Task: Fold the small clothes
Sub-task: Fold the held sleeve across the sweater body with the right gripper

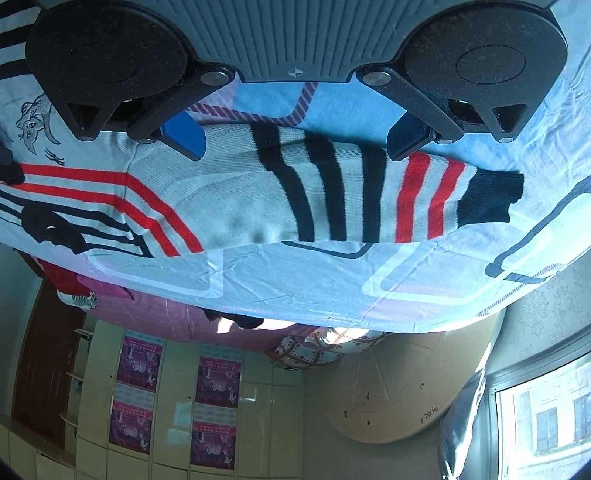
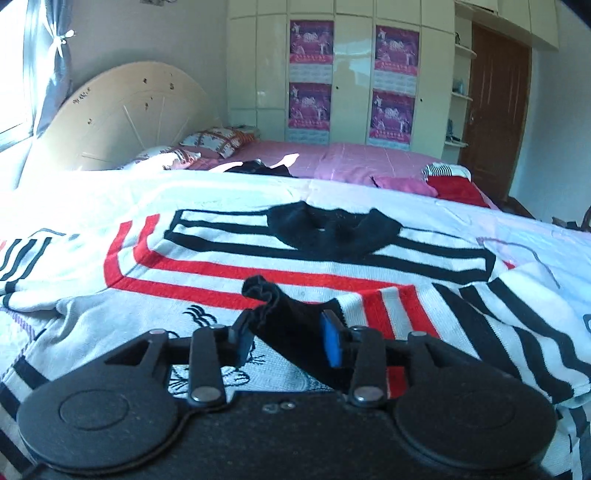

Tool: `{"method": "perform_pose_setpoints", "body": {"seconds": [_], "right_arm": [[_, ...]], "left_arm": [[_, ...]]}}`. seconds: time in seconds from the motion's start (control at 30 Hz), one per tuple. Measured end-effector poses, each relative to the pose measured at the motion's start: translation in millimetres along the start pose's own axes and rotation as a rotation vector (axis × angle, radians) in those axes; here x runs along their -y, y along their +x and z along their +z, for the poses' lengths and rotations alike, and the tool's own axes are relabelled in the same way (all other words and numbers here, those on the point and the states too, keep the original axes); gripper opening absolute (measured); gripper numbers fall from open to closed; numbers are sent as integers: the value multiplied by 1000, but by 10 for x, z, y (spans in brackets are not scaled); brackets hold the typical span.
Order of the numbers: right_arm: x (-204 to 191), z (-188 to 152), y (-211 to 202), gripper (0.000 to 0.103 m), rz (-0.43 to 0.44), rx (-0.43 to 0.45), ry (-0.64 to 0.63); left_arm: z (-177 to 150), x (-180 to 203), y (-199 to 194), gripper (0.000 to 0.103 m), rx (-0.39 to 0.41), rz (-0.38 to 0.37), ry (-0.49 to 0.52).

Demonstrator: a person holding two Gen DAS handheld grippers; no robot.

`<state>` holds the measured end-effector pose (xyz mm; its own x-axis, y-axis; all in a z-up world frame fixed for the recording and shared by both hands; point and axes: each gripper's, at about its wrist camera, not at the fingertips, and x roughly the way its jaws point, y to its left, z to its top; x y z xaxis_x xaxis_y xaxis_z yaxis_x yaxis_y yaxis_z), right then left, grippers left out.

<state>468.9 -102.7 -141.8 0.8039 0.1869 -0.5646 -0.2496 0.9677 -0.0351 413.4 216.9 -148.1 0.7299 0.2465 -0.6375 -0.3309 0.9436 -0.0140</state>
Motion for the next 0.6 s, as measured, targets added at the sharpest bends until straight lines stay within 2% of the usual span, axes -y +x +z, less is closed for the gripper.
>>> {"method": "perform_pose_setpoints", "body": {"seconds": [0.1,0.2,0.27,0.3,0.37,0.43,0.6], "right_arm": [[163,-40,-215,36,-30,29,35],[378,-93,-425,32,-84,51,75],[560,-133,-561,32,-107,57,105],[636,-155,-614,32,-117,59,113],[799,-191,-684,32,-144,54,121],[944,-226,-740,32,-157,50,129],[1347,-331,-861,32,-215,40,178]], "left_arm": [[33,244,31,103,-11,-81,9],[32,633,45,103,-19,-160,50],[18,927,54,102,-35,-227,61],[-1,1093,52,85,-46,-272,64],[-36,1381,90,63,-92,-344,64],[-100,1659,136,63,-143,-423,26],[-233,2121,251,63,-241,-548,-56]]}}
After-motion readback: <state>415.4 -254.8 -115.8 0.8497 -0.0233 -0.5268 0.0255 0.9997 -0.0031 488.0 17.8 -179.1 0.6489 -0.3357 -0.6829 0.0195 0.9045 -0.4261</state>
